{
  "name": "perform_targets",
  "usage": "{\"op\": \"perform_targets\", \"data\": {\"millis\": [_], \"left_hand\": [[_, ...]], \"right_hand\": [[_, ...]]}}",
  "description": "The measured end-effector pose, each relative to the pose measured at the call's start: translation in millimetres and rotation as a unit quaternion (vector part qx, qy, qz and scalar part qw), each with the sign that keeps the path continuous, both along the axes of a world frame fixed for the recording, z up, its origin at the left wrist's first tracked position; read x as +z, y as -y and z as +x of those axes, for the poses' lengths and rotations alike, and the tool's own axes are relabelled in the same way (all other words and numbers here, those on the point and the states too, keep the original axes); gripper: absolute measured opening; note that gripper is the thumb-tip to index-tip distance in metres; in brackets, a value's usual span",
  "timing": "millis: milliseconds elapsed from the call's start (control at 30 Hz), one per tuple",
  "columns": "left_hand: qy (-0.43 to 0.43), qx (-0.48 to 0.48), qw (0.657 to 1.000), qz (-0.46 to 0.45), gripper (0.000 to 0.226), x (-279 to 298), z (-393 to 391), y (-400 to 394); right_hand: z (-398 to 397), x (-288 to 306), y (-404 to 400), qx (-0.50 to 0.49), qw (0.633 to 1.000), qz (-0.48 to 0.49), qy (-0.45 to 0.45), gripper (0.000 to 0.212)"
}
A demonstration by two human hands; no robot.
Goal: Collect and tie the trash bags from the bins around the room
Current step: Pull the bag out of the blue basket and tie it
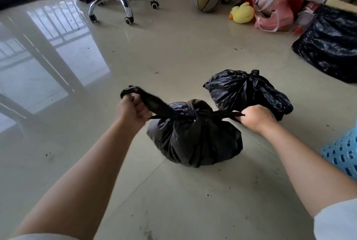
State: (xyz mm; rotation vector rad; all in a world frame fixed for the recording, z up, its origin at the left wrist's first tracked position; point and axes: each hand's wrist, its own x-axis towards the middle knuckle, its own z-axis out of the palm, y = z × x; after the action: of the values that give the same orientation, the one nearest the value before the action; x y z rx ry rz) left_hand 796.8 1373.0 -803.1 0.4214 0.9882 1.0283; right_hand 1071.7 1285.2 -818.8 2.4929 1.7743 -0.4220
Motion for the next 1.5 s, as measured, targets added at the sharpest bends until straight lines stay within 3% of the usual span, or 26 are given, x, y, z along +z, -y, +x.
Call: {"op": "perform_targets", "data": {"millis": [233,300,400,467,533,600,633,667,733,800,867,933,1000,1067,1233,1400,1500], "left_hand": [[-0.106,0.056,0.986,-0.117,0.043,-26,-20,4],[-0.081,0.074,0.985,-0.135,0.040,-31,-22,8],[0.033,0.082,0.992,-0.089,0.022,-33,-20,24],[0.038,0.001,0.998,-0.056,0.019,-34,-15,35],[-0.023,-0.137,0.990,-0.010,0.026,-36,-6,45],[-0.186,-0.301,0.932,0.077,0.013,-40,7,55],[-0.271,-0.337,0.893,0.124,0.027,-46,14,57],[-0.328,-0.328,0.870,0.169,0.035,-50,22,59],[-0.356,-0.223,0.889,0.181,0.024,-44,33,62],[-0.339,-0.145,0.919,0.138,0.025,-39,41,58],[-0.333,-0.140,0.926,0.113,0.030,-35,45,55],[-0.322,-0.137,0.929,0.119,0.016,-31,48,54],[-0.254,-0.118,0.955,0.096,0.005,-24,52,53],[-0.131,-0.089,0.986,0.054,0.026,-15,56,48],[0.009,0.022,0.999,0.031,0.038,-2,57,30],[-0.035,0.079,0.994,-0.061,0.039,-12,40,15],[-0.070,0.138,0.980,-0.123,0.041,-21,23,7]], "right_hand": [[3,-23,19,-0.095,0.994,-0.055,0.008,0.037],[4,-24,15,-0.102,0.993,-0.057,0.009,0.029],[-1,-25,10,-0.109,0.989,-0.103,0.004,0.022],[-11,-25,6,-0.092,0.985,-0.142,0.043,0.006],[-24,-21,-1,-0.084,0.975,-0.187,0.087,0.020],[-37,-12,-8,-0.084,0.964,-0.224,0.118,0.041],[-42,-8,-11,-0.078,0.959,-0.232,0.141,0.052],[-45,-5,-14,-0.056,0.958,-0.224,0.170,0.059],[-51,-4,-14,0.036,0.964,-0.178,0.193,0.054],[-55,-11,-10,0.102,0.976,-0.146,0.127,0.043],[-58,-22,0,0.125,0.979,-0.141,0.073,0.037],[-59,-32,9,0.155,0.979,-0.121,0.054,0.035],[-55,-35,12,0.148,0.984,-0.098,0.032,0.035],[-52,-28,11,0.115,0.991,-0.063,0.001,0.032],[-52,-5,9,0.109,0.992,0.060,0.020,0.032],[-65,2,14,0.223,0.970,0.084,0.051,0.041],[-81,3,11,0.238,0.969,0.066,0.003,0.046]]}}
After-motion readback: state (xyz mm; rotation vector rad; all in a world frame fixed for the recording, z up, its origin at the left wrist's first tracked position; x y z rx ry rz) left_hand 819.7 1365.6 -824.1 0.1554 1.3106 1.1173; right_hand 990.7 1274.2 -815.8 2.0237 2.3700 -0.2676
